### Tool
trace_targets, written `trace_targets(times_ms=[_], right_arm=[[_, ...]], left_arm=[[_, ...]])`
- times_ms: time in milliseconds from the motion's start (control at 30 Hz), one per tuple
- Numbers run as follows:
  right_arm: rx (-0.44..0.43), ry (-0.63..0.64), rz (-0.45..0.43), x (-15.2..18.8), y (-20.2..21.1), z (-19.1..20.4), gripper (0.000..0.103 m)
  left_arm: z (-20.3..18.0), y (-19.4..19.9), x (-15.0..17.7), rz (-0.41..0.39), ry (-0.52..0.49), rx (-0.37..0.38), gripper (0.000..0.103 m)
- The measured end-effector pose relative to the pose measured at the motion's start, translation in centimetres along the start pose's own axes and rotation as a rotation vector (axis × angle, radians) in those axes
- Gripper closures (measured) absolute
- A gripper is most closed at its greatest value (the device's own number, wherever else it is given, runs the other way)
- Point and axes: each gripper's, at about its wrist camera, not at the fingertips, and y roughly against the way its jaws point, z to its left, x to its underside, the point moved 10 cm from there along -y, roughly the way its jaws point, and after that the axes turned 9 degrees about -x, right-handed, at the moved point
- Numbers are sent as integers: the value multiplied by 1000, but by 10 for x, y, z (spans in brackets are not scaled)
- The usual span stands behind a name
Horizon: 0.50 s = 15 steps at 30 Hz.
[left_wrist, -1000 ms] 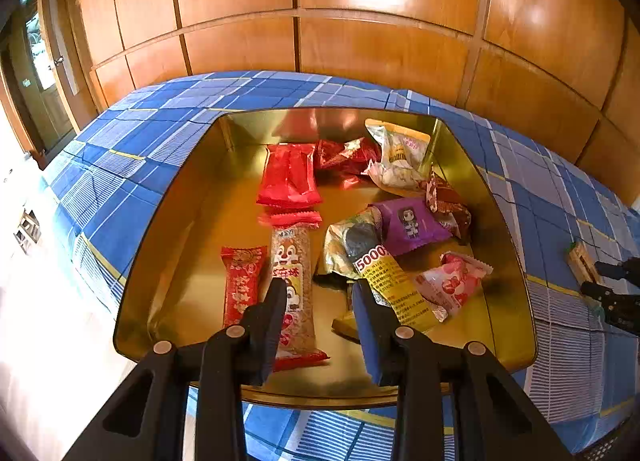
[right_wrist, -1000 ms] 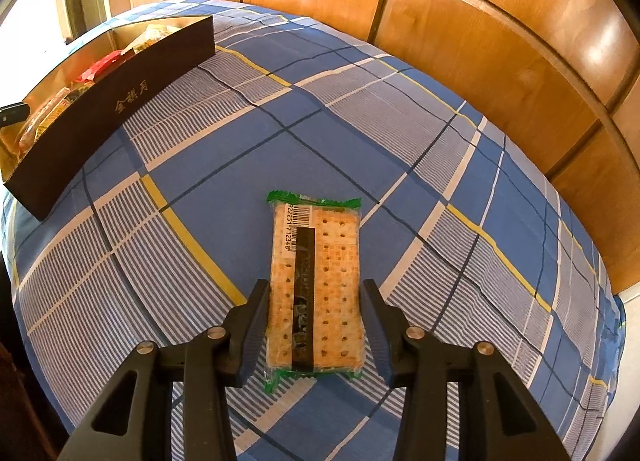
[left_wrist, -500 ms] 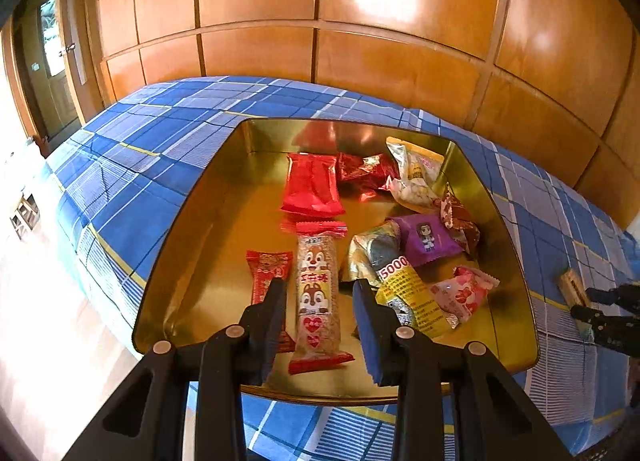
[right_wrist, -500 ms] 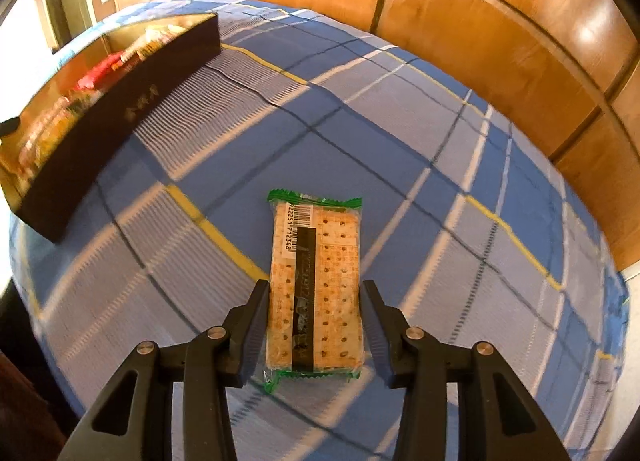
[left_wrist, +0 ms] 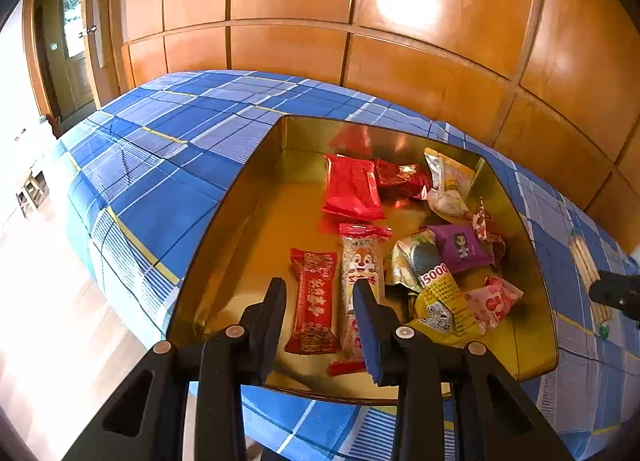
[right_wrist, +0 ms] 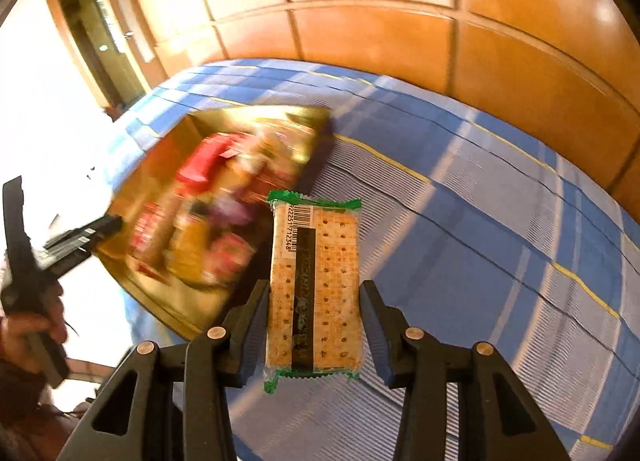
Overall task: Organize snacks
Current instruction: 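Carry the cracker pack into the gold tray and open the right gripper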
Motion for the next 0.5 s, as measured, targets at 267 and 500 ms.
trace_targets(times_ms=[267, 500], right_arm=[[-61, 54, 29, -44, -47, 61, 58], [-77, 8, 123, -63, -126, 82, 56]], left_arm=[[18, 0, -5, -7, 40, -15, 68], [24, -6, -2, 13, 53, -17, 68]])
